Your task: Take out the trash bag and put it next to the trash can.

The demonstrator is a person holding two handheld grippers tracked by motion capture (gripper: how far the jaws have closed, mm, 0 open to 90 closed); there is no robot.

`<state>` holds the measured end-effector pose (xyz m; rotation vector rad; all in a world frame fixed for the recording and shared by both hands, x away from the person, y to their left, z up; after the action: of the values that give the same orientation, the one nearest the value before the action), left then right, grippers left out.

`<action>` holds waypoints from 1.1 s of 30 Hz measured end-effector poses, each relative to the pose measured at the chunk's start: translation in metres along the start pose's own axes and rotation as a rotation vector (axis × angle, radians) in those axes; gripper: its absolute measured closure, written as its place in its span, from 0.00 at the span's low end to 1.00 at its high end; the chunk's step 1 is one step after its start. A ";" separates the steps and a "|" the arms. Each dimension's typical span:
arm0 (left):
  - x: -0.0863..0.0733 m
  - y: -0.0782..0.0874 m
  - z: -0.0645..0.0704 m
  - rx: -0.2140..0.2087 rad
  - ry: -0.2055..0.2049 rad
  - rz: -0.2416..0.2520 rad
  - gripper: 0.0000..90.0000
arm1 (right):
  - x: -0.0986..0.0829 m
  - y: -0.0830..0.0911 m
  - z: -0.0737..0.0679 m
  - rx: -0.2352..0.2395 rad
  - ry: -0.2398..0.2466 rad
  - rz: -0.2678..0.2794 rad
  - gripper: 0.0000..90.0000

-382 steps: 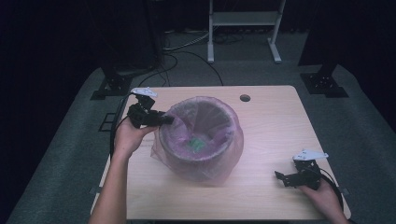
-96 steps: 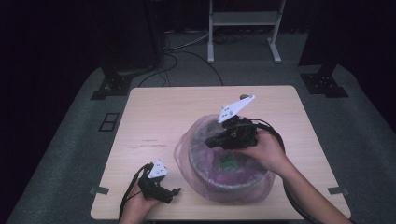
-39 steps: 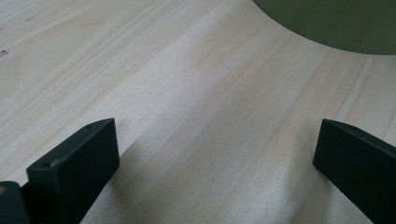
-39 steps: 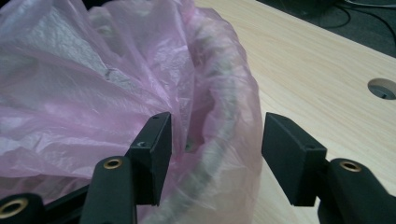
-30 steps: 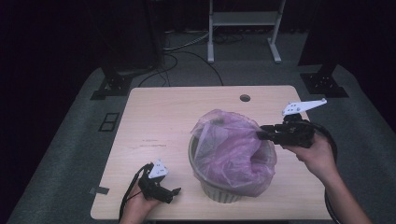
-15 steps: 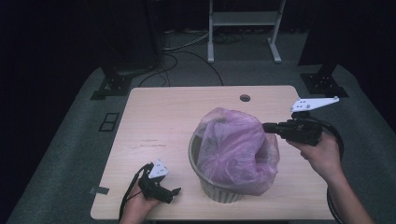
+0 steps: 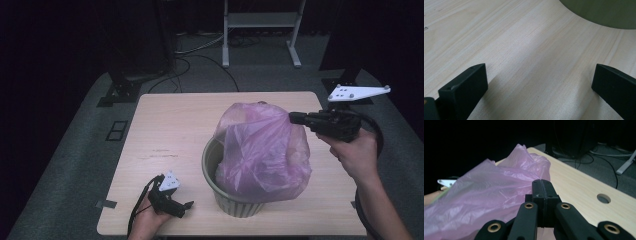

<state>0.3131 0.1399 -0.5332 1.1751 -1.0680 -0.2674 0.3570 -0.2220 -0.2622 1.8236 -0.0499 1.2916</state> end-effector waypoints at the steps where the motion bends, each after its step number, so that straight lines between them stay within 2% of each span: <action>1: 0.000 0.000 0.000 0.000 0.000 0.000 0.00 | 0.003 0.002 0.000 -0.004 0.003 0.007 1.00; 8: 0.000 0.000 0.000 0.000 0.000 0.000 0.00 | 0.030 0.019 -0.001 -0.024 0.022 0.057 1.00; 19: 0.000 0.000 0.000 -0.001 0.001 0.001 0.00 | 0.082 0.052 -0.001 -0.058 0.054 0.146 1.00; 26: 0.000 0.000 0.000 -0.001 0.000 -0.002 0.00 | 0.110 0.074 0.002 -0.091 0.056 0.198 1.00; 33: 0.000 0.000 0.000 -0.001 -0.002 -0.003 0.00 | 0.138 0.103 0.009 -0.126 0.043 0.272 1.00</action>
<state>0.3133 0.1401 -0.5332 1.1758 -1.0678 -0.2711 0.3766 -0.2328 -0.0915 1.7229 -0.3586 1.4792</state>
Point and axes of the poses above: each handheld gripper's, and its own axes: y roughly backward along the jaws, x roughly out of its top, z roughly to its right, the point moved 7 cm from there along -y, roughly forward along the jaws, and after that the axes turned 13 degrees about -z, right-handed, at the moved point
